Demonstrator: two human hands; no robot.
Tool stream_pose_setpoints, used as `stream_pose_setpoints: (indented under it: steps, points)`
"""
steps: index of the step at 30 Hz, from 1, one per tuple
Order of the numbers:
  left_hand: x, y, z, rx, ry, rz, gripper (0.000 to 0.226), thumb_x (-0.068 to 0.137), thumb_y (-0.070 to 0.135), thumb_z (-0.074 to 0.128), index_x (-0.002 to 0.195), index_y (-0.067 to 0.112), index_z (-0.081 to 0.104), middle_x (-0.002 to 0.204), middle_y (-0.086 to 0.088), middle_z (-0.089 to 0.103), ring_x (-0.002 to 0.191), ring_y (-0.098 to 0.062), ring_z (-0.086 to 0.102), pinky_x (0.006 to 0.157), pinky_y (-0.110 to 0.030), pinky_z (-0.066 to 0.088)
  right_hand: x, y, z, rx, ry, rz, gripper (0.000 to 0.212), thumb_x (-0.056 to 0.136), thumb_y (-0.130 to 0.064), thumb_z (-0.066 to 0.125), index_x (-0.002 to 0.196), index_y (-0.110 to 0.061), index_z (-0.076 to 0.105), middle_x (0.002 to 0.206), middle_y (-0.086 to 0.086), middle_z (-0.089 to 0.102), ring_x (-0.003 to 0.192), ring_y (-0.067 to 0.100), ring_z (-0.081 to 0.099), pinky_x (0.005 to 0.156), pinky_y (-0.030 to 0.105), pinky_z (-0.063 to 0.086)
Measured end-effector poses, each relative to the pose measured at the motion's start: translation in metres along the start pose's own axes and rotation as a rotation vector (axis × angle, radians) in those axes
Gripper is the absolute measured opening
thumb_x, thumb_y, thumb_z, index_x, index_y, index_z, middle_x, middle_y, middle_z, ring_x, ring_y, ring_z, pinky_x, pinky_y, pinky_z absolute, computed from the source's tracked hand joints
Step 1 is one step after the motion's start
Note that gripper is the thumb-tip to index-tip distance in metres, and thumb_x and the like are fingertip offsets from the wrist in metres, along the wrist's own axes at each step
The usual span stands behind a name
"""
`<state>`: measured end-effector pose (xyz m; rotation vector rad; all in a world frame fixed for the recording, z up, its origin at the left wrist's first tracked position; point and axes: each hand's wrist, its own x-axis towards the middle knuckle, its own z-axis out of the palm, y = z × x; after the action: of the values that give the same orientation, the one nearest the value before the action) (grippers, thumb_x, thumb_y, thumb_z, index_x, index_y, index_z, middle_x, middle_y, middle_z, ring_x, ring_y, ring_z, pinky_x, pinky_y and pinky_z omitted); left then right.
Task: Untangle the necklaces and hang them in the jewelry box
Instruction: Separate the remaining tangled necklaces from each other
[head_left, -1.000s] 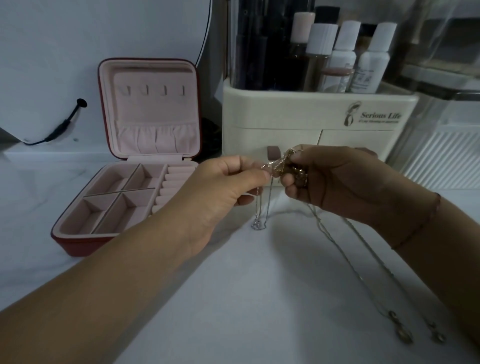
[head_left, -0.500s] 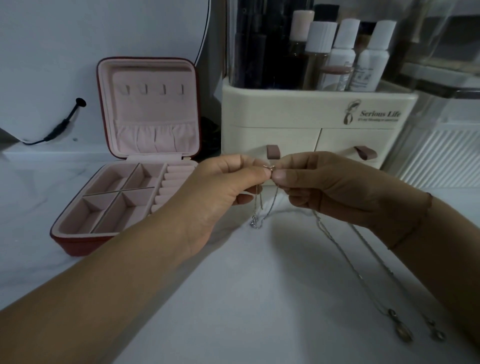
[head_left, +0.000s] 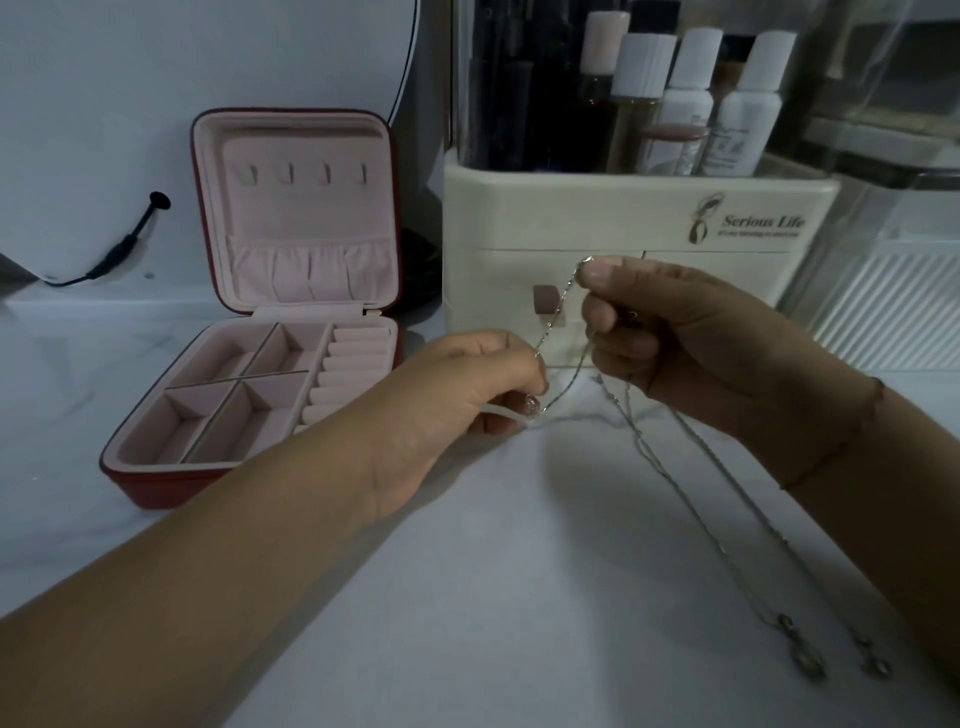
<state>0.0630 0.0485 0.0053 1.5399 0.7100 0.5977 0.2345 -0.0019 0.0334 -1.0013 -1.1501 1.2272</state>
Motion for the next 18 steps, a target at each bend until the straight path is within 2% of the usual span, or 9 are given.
stream_pose_setpoints:
  steps: [5, 8, 10, 14, 18]
  points:
    - [0.0, -0.003, 0.002, -0.018, -0.049, 0.001, 0.008, 0.062, 0.023, 0.063, 0.066, 0.022, 0.071, 0.082, -0.007, 0.064, 0.082, -0.017, 0.057, 0.074, -0.026, 0.045, -0.001, 0.001, 0.0, -0.034, 0.0, -0.005, 0.017, 0.081, -0.019, 0.058, 0.065, -0.018, 0.059, 0.041, -0.005, 0.037, 0.037, 0.007, 0.024, 0.043, 0.02, 0.017]
    - [0.0, -0.002, 0.001, -0.016, -0.056, 0.062, 0.016, 0.066, 0.025, 0.065, 0.079, 0.024, 0.073, 0.087, 0.004, 0.07, 0.092, -0.011, 0.063, 0.085, -0.028, 0.044, -0.002, 0.003, 0.002, -0.069, -0.025, 0.009, 0.007, 0.077, -0.021, 0.061, 0.071, -0.016, 0.062, 0.039, -0.005, 0.036, 0.036, 0.007, 0.023, 0.045, 0.024, 0.014]
    - [-0.001, 0.0, 0.001, -0.03, -0.051, 0.099, 0.017, 0.069, 0.027, 0.065, 0.083, 0.022, 0.073, 0.09, 0.004, 0.071, 0.096, -0.01, 0.064, 0.089, -0.029, 0.045, -0.002, 0.005, 0.002, -0.096, -0.029, 0.026, 0.008, 0.075, -0.021, 0.062, 0.075, -0.014, 0.061, 0.039, -0.005, 0.037, 0.036, 0.006, 0.023, 0.044, 0.022, 0.017]
    - [-0.001, 0.005, 0.001, -0.109, 0.032, 0.161, 0.01, 0.07, 0.027, 0.07, 0.075, 0.019, 0.072, 0.085, 0.0, 0.071, 0.087, -0.012, 0.064, 0.086, -0.031, 0.046, -0.001, 0.006, -0.001, -0.22, -0.017, 0.038, 0.013, 0.073, -0.022, 0.064, 0.078, -0.01, 0.063, 0.04, -0.003, 0.038, 0.037, 0.007, 0.023, 0.044, 0.023, 0.016]
    - [0.0, 0.015, -0.007, -0.328, 0.115, 0.154, 0.016, 0.067, 0.03, 0.059, 0.059, 0.019, 0.067, 0.07, 0.002, 0.068, 0.07, -0.009, 0.064, 0.075, -0.028, 0.048, -0.001, 0.006, -0.003, -0.388, 0.02, 0.046, 0.018, 0.069, -0.027, 0.068, 0.072, -0.01, 0.065, 0.043, 0.001, 0.034, 0.04, 0.011, 0.02, 0.045, 0.025, 0.015]
